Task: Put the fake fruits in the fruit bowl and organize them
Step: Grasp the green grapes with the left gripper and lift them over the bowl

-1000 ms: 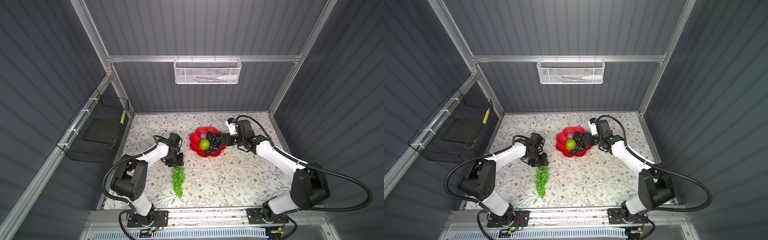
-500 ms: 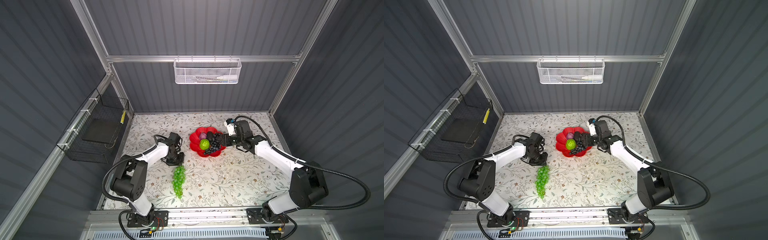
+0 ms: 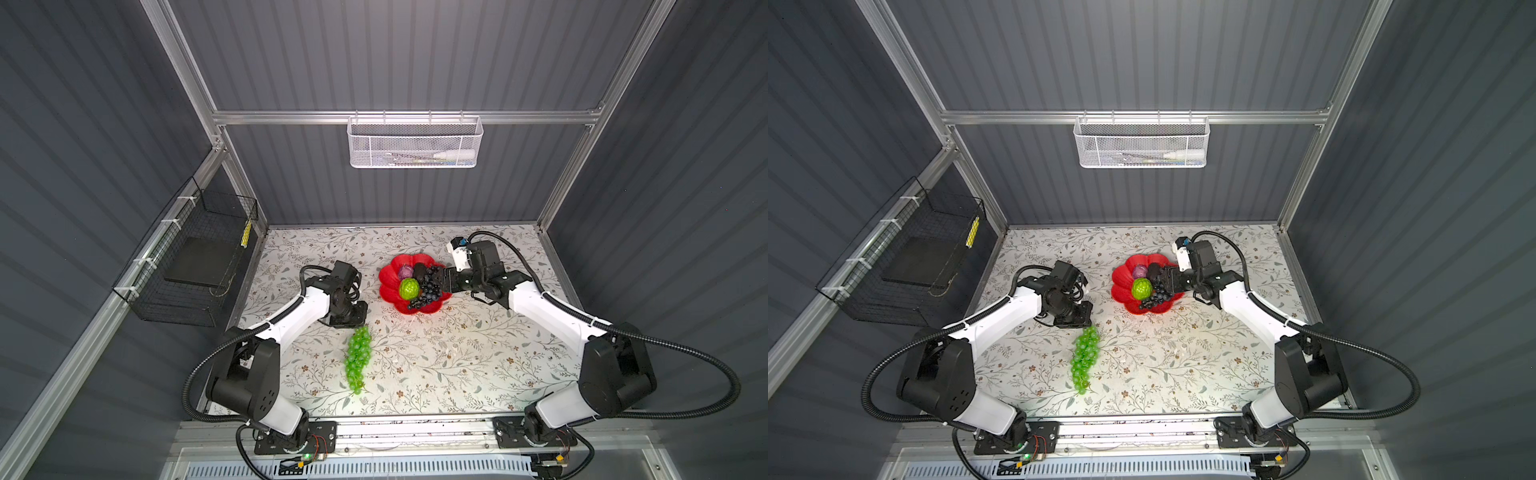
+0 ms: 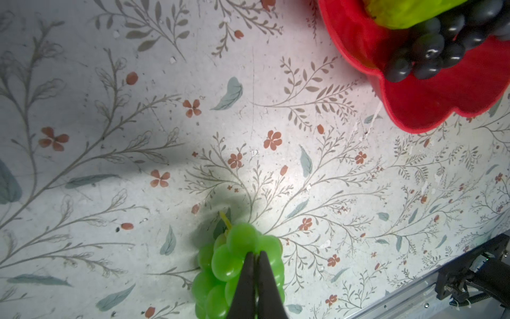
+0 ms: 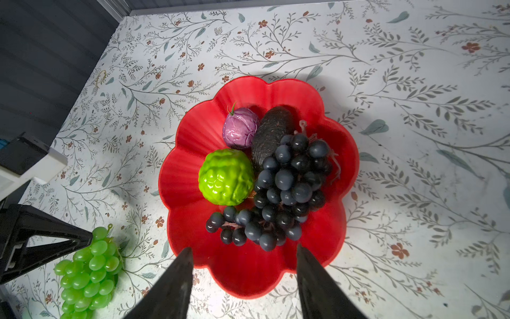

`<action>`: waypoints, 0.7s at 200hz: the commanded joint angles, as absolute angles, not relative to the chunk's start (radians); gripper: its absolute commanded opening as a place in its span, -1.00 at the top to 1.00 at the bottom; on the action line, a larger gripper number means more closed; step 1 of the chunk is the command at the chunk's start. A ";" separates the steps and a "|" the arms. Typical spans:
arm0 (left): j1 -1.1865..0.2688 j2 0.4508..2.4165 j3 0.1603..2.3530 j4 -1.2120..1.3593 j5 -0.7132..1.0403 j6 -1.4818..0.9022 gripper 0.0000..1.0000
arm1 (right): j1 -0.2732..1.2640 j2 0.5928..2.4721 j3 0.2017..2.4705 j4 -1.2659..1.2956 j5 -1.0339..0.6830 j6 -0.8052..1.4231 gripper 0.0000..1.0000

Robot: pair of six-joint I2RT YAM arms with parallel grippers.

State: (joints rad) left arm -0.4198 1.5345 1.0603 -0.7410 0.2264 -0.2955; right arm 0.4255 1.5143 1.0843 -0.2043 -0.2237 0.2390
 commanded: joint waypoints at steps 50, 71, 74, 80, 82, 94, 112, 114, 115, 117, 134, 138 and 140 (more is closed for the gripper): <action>-0.419 1.422 1.093 -0.745 0.382 -0.275 1.00 | 0.432 1.515 1.084 -0.198 -0.214 0.243 -0.20; -0.419 1.391 1.129 -0.763 0.420 -0.274 1.00 | 0.433 1.489 1.069 -0.181 -0.210 0.241 -0.20; -0.419 1.388 1.135 -0.765 0.422 -0.273 1.00 | 0.432 1.486 1.066 -0.178 -0.210 0.240 -0.20; -0.418 1.381 1.147 -0.771 0.429 -0.274 1.00 | 0.431 1.481 1.065 -0.175 -0.208 0.238 -0.20; -0.419 1.379 1.151 -0.772 0.432 -0.274 1.00 | 0.432 1.479 1.065 -0.175 -0.209 0.237 -0.20; -0.419 1.372 1.175 -0.774 0.452 -0.283 1.00 | 0.432 1.473 1.070 -0.177 -0.206 0.226 -0.20; -0.420 1.374 1.218 -0.774 0.459 -0.293 1.00 | 0.432 1.470 1.081 -0.181 -0.205 0.215 -0.20; -0.419 1.375 1.222 -0.773 0.456 -0.294 1.00 | 0.432 1.470 1.081 -0.180 -0.205 0.215 -0.19; -0.419 1.376 1.225 -0.771 0.454 -0.294 1.00 | 0.432 1.470 1.082 -0.178 -0.206 0.215 -0.19; -0.419 1.378 1.230 -0.770 0.453 -0.296 1.00 | 0.433 1.468 1.083 -0.178 -0.208 0.214 -0.19; -0.419 1.409 1.283 -0.770 0.458 -0.290 1.00 | 0.432 1.473 1.081 -0.165 -0.218 0.212 -0.18; -0.419 1.418 1.297 -0.769 0.463 -0.290 1.00 | 0.433 1.475 1.083 -0.164 -0.220 0.213 -0.18; -0.419 1.424 1.302 -0.767 0.467 -0.290 1.00 | 0.433 1.477 1.083 -0.164 -0.221 0.214 -0.18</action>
State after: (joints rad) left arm -0.4198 1.3945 1.2217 -0.7586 0.4171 -0.2913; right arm 0.4282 1.4876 1.0744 -0.1833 -0.2134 0.2272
